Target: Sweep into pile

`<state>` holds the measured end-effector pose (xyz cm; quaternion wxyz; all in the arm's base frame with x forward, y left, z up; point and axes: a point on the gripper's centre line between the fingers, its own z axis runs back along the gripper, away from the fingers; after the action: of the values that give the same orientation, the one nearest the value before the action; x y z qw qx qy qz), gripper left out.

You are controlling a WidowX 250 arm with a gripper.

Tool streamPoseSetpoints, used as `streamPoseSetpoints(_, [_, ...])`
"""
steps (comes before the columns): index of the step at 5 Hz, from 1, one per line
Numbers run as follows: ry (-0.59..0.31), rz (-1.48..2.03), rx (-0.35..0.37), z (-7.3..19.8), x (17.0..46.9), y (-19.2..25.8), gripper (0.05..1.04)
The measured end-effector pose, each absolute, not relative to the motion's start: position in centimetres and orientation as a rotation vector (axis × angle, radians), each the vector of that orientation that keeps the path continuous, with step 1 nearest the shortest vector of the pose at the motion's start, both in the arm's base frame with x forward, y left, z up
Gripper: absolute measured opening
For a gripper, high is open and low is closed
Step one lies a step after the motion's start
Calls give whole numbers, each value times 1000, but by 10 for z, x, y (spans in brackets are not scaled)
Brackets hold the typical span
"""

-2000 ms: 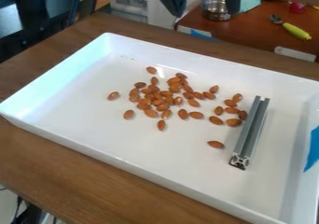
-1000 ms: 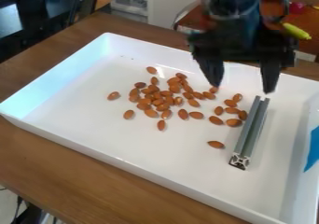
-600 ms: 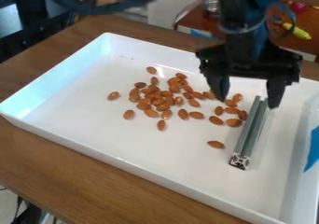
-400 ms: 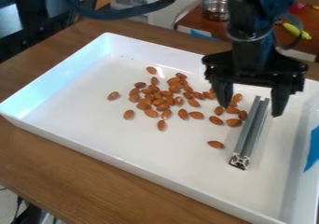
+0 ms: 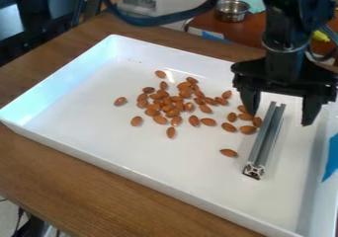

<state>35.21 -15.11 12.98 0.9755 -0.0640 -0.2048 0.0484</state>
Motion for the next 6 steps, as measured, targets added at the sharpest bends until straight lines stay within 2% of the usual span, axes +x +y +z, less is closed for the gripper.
streamPoseSetpoints(3, [-400, 81, -68, 112, 354, -154, 1000])
streamPoseSetpoints(5, [-405, 85, -59, 107, 357, -153, 998])
streamPoseSetpoints(6, [-391, 86, -44, 101, 357, -152, 961])
